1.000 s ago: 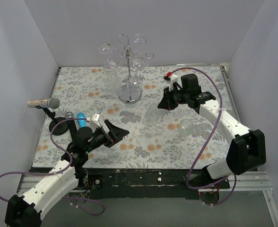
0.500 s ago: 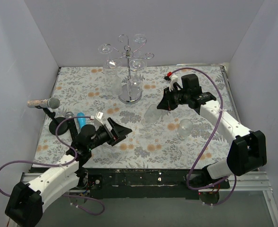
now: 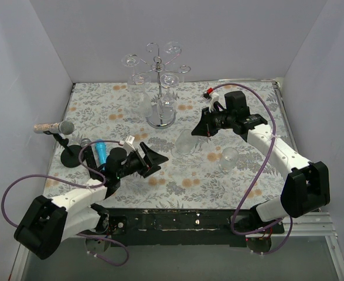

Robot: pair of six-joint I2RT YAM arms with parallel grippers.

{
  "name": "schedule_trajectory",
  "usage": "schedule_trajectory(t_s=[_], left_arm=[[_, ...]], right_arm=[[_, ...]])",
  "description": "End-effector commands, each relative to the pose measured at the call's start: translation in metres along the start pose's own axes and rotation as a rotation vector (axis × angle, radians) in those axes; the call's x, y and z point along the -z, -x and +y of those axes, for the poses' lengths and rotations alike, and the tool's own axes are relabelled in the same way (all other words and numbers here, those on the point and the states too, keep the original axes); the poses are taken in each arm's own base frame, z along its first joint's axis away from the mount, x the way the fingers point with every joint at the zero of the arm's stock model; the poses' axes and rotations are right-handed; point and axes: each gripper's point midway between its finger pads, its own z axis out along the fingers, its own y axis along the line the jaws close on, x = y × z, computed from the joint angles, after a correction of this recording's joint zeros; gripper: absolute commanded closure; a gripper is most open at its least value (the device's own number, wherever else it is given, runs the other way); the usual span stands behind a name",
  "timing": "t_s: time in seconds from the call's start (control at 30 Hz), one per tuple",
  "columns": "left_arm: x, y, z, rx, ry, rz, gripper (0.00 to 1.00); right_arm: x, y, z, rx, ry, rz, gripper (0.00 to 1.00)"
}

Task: Place the wine glass upside down on the wine glass rack
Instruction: Turn the wine glass upside down at the wine rack.

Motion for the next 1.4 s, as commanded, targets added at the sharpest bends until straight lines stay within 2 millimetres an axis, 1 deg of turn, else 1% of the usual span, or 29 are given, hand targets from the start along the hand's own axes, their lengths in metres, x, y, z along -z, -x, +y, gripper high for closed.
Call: schedule_trajectory(t_s=[0.0, 0.07, 0.1, 0.17, 0.2, 0.27, 0.4, 0.47, 0.5, 0.63, 0.77, 0.83, 0.93, 0.97, 1.0, 1.03, 1.07, 1.17, 1.3, 1.37], left_arm=[[-0.012, 0.007, -0.028, -0.023, -0.063, 0.012, 0.18], [-0.017, 0.006, -0.029, -0.015, -0.061, 0.022, 0.25], [-0.019, 0.006, -0.031, -0.014, -0.067, 0.027, 0.31], [-0.024, 0.006, -0.032, -0.011, -0.066, 0.04, 0.34], [-0.026, 0.005, -0.033, -0.012, -0.066, 0.046, 0.35], [-0.031, 0.003, -0.034, -0.013, -0.068, 0.058, 0.4], [-0.039, 0.0, -0.035, -0.013, -0.069, 0.075, 0.42], [-0.042, 0.0, -0.035, -0.01, -0.063, 0.077, 0.47], [-0.044, 0.001, -0.034, -0.007, -0.058, 0.076, 0.48], [-0.05, 0.005, -0.03, -0.002, -0.026, 0.063, 0.59], [-0.056, 0.01, -0.027, -0.007, 0.001, 0.051, 0.64], [-0.058, 0.011, -0.028, -0.009, 0.002, 0.047, 0.64], [-0.06, 0.012, -0.03, -0.01, -0.001, 0.046, 0.69], [-0.06, 0.013, -0.03, -0.009, -0.001, 0.046, 0.72], [-0.06, 0.013, -0.029, -0.01, 0.001, 0.045, 0.74], [-0.06, 0.012, -0.028, -0.01, 0.005, 0.044, 0.8], [-0.06, 0.013, -0.028, -0.012, 0.007, 0.04, 0.82], [-0.059, 0.015, -0.026, -0.013, 0.017, 0.024, 1.0], [-0.054, 0.014, -0.029, -0.047, -0.009, 0.019, 1.0], [-0.051, 0.013, -0.024, -0.048, 0.005, 0.01, 1.0]], right_arm=[[0.003, 0.023, 0.019, 0.034, 0.082, -0.069, 0.99], [0.002, 0.022, 0.019, 0.029, 0.086, -0.066, 0.99], [0.002, 0.022, 0.019, 0.027, 0.088, -0.065, 0.99], [0.001, 0.02, 0.019, 0.023, 0.094, -0.061, 0.99], [0.001, 0.02, 0.019, 0.022, 0.094, -0.061, 0.99], [0.0, 0.02, 0.019, 0.018, 0.096, -0.058, 0.99], [-0.001, 0.019, 0.02, 0.019, 0.106, -0.056, 0.99], [-0.002, 0.019, 0.019, 0.017, 0.106, -0.054, 0.99], [-0.001, 0.019, 0.019, 0.017, 0.107, -0.056, 0.99], [-0.001, 0.017, 0.02, 0.018, 0.11, -0.056, 0.99], [-0.001, 0.017, 0.021, 0.019, 0.116, -0.055, 0.99], [-0.001, 0.016, 0.02, 0.019, 0.115, -0.056, 0.99], [-0.001, 0.016, 0.02, 0.019, 0.116, -0.055, 0.99], [-0.001, 0.016, 0.021, 0.018, 0.12, -0.054, 0.99], [-0.001, 0.015, 0.021, 0.017, 0.122, -0.052, 0.99], [-0.001, 0.015, 0.021, 0.016, 0.119, -0.053, 0.99], [-0.001, 0.015, 0.021, 0.017, 0.121, -0.054, 0.99], [-0.001, 0.014, 0.022, 0.02, 0.124, -0.055, 0.99], [0.0, 0.009, 0.025, 0.027, 0.147, -0.048, 0.99], [0.0, 0.006, 0.026, 0.034, 0.155, -0.045, 0.99]])
